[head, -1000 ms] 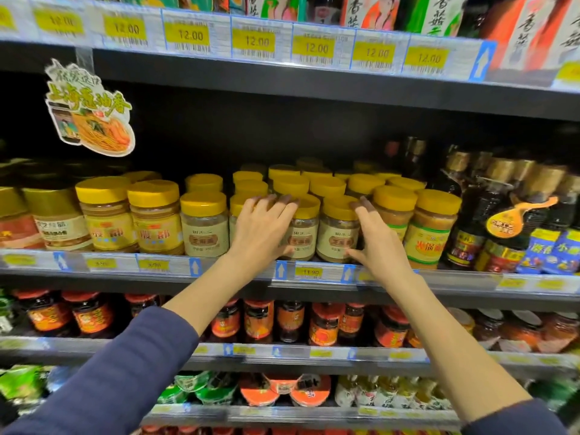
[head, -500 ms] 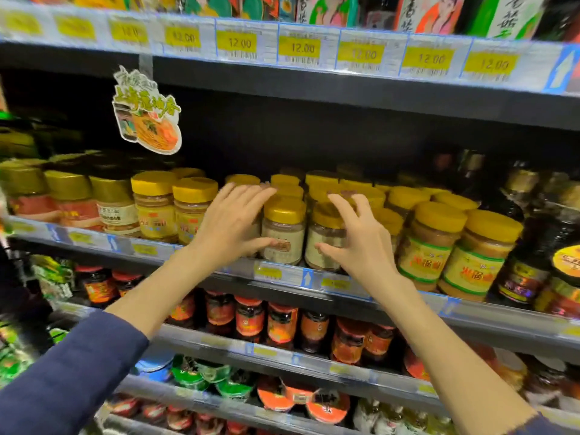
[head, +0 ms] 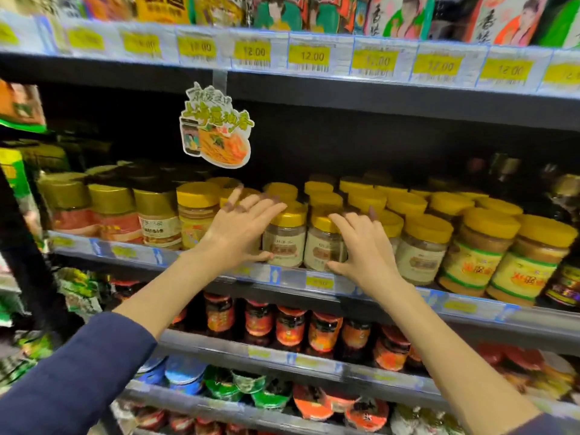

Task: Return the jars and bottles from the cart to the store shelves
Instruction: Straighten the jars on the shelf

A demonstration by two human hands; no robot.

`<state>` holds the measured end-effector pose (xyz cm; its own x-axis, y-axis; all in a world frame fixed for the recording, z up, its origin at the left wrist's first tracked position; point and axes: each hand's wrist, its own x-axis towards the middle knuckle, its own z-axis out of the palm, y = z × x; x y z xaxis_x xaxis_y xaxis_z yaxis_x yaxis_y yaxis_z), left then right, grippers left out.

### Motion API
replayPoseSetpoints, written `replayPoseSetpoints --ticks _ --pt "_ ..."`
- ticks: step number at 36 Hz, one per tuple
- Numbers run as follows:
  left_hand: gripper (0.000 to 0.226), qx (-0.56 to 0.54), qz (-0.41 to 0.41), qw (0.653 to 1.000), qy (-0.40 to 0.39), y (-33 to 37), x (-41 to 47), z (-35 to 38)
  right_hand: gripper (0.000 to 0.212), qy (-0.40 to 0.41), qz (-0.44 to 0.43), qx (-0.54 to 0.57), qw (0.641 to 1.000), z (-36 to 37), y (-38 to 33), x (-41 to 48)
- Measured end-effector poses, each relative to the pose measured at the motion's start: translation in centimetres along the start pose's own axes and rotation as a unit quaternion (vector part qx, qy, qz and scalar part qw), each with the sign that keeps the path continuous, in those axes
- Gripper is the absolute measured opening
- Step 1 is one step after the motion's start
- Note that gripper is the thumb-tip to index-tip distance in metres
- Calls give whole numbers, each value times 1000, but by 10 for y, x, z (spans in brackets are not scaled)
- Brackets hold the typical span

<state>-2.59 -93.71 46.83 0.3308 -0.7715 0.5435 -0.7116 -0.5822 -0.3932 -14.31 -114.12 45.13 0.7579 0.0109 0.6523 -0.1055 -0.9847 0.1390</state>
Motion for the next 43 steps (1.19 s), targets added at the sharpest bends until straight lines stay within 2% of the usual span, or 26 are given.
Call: replayPoseSetpoints --ticks 4,10,16,23,28,32,34,38,43 --pt "99 3 34 999 34 2 4 9 83 14 -1 -26 1000 3 -2 -3" --pt "95 -26 51 997 59 3 5 17 87 -28 18 -45 998 1 -5 0" --pt "96 -38 55 996 66 0 7 18 77 -59 47 -37 996 -2 -5 4" --pt "89 -41 64 992 105 0 8 25 74 -66 51 -61 995 1 -3 5" --pt "92 -38 66 993 90 -3 7 27 77 -88 64 -70 992 -2 -9 6" --pt "95 -43 80 995 48 -8 6 16 84 -65 81 -85 991 -3 -18 5" --pt "96 -52 57 997 23 -16 1 15 86 -45 88 -66 993 0 -27 7" --pt "102 -69 39 992 101 -49 -22 13 84 -8 73 8 997 4 -54 20" --pt "102 -69 -12 994 89 -93 -46 6 87 -9 28 76 997 5 -94 46"
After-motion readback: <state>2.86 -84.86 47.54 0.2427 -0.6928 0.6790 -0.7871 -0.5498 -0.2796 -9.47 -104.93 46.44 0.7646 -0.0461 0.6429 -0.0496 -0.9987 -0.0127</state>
